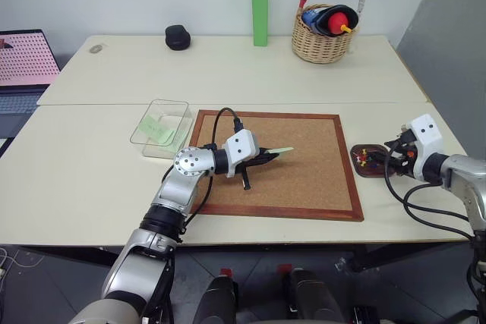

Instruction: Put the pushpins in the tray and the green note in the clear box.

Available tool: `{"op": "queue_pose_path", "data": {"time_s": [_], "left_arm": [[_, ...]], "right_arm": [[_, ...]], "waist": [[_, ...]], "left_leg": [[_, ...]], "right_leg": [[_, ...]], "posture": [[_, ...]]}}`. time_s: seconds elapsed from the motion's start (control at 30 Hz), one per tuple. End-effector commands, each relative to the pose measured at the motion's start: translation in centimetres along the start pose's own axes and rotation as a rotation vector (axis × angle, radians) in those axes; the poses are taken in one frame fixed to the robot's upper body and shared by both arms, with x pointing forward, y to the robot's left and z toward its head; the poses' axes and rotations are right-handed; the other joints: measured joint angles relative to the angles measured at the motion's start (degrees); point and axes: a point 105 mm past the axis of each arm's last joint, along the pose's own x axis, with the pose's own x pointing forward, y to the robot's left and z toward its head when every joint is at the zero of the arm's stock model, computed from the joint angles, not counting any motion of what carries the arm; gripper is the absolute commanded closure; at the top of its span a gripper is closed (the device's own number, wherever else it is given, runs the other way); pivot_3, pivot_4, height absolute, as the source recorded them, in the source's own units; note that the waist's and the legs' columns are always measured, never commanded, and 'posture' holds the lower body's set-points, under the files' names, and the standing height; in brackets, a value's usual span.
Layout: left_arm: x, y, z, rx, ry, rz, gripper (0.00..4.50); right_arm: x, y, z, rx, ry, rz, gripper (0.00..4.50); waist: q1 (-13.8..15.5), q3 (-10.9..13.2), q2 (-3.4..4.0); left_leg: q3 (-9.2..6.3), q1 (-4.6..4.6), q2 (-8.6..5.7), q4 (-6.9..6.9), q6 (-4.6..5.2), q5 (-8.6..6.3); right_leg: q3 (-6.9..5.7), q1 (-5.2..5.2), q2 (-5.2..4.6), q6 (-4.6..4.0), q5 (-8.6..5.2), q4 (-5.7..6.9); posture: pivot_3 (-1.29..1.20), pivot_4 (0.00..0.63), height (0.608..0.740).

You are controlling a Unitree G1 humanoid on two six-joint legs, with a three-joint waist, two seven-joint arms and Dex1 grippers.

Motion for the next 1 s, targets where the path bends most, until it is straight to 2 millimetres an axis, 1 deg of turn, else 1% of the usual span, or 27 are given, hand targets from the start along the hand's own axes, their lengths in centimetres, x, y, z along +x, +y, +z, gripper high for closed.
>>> {"op": "queue_pose_path", "data": {"time_s": [0.03,0.1,0.17,0.27,0.33,0.4,0.47,0.53,0.6,0.7,0.73,0.8,0.87,1.0], "left_arm": [[-0.8,1.4,1.5,0.026,-0.031,0.062,4.5],[-2.0,2.4,1.6,0.048,0.001,0.11,4.5],[-3.3,3.5,1.8,0.05,0.027,0.174,4.5],[-5.8,5.3,2.2,0.045,0.078,0.291,4.5],[-8.0,6.5,2.4,0.023,0.114,0.378,4.5],[-10.5,7.9,2.4,0.006,0.168,0.473,4.5],[-12.8,8.7,2.3,-0.026,0.223,0.538,4.5],[-14.9,9.7,2.4,-0.077,0.251,0.616,4.5],[-16.8,10.6,2.0,-0.101,0.299,0.691,4.5],[-19.0,11.1,0.6,-0.131,0.395,0.771,4.5],[-19.7,11.1,0.1,-0.152,0.423,0.793,4.5],[-20.2,11.1,-0.7,-0.187,0.448,0.81,4.5],[-20.5,11.1,-1.4,-0.207,0.488,0.836,4.5],[-20.2,10.9,-2.2,-0.254,0.492,0.822,4.5]], "right_arm": [[-0.6,3.2,4.7,-0.106,-0.181,0.162,1.63],[-0.4,5.6,6.3,-0.169,-0.25,0.265,1.63],[-0.2,7.3,7.6,-0.207,-0.311,0.324,1.63],[0.2,9.8,9.5,-0.251,-0.393,0.406,1.63],[0.5,11.6,10.7,-0.27,-0.439,0.463,1.63],[0.7,13.4,12.1,-0.285,-0.485,0.522,1.63],[0.9,14.6,13.2,-0.291,-0.517,0.562,1.63],[1.1,15.3,13.9,-0.263,-0.541,0.594,1.63],[1.2,15.8,14.2,-0.243,-0.55,0.621,1.63],[1.1,17.1,14.2,-0.234,-0.552,0.681,1.63],[0.9,17.7,14.2,-0.23,-0.554,0.71,1.63],[0.7,18.7,14.2,-0.24,-0.557,0.755,1.63],[0.6,19.2,14.0,-0.26,-0.554,0.773,1.63],[1.0,19.5,13.4,-0.374,-0.534,0.769,1.63]], "waist": [[-0.05,0.0,0.0],[-0.21,0.0,0.0],[-0.55,0.0,0.0],[-0.75,0.01,-0.01],[-0.82,0.01,-0.01],[-0.79,0.01,-0.01],[-0.99,0.03,-0.03],[-1.02,0.03,-0.03],[-0.93,0.03,-0.03],[-0.32,0.03,-0.03],[-0.21,0.03,-0.03],[-0.11,0.03,-0.03],[-0.06,0.03,-0.03],[-0.04,0.03,-0.03]], "left_leg": [[0.0,0.0,0.0,0.0,0.0,0.0],[0.0,0.0,0.01,0.0,0.0,0.0],[-0.01,0.02,0.04,0.0,0.0,0.0],[-0.09,0.05,0.07,-0.01,0.0,0.0],[-0.1,0.04,0.06,-0.01,0.0,0.0],[-0.12,0.01,0.05,0.0,0.0,0.0],[-0.13,-0.01,0.05,-0.01,0.0,0.0],[-0.18,0.0,0.06,-0.03,0.0,0.0],[-0.2,0.0,0.06,-0.04,-0.01,0.0],[-0.2,-0.06,0.01,-0.03,-0.01,0.0],[-0.2,-0.07,-0.01,-0.03,-0.01,0.0],[-0.19,-0.07,0.0,-0.03,-0.01,0.0],[-0.2,-0.07,0.01,-0.04,-0.01,0.0],[-0.18,-0.06,0.01,-0.03,-0.01,0.0]], "right_leg": [[0.0,0.0,0.0,0.0,0.0,0.0],[0.0,0.0,0.0,0.0,0.0,0.0],[0.0,0.0,0.03,0.0,0.0,0.02],[-0.07,0.02,0.06,0.0,0.0,0.03],[-0.06,0.02,0.05,0.0,0.0,0.03],[-0.07,0.01,0.04,0.0,0.0,0.02],[-0.08,-0.02,0.04,0.0,0.0,0.01],[-0.13,-0.02,0.04,-0.01,-0.01,0.02],[-0.14,-0.02,0.05,-0.02,-0.01,0.01],[-0.16,-0.02,0.0,-0.02,-0.01,-0.04],[-0.15,-0.02,-0.03,-0.02,-0.01,-0.05],[-0.14,-0.03,-0.03,-0.02,-0.01,-0.05],[-0.16,-0.04,-0.02,-0.02,-0.01,-0.04],[-0.14,-0.06,-0.02,-0.02,-0.01,-0.02]], "posture": [[0.0,0.15,0.74],[0.0,0.15,0.74],[0.0,0.15,0.74],[0.0,0.15,0.74],[0.0,0.15,0.74],[0.0,0.15,0.74],[0.0,0.15,0.74],[0.0,0.15,0.74],[0.0,0.15,0.74],[0.0,0.15,0.74],[0.0,0.15,0.74],[0.0,0.15,0.74],[0.0,0.15,0.74],[0.0,0.15,0.74]]}}
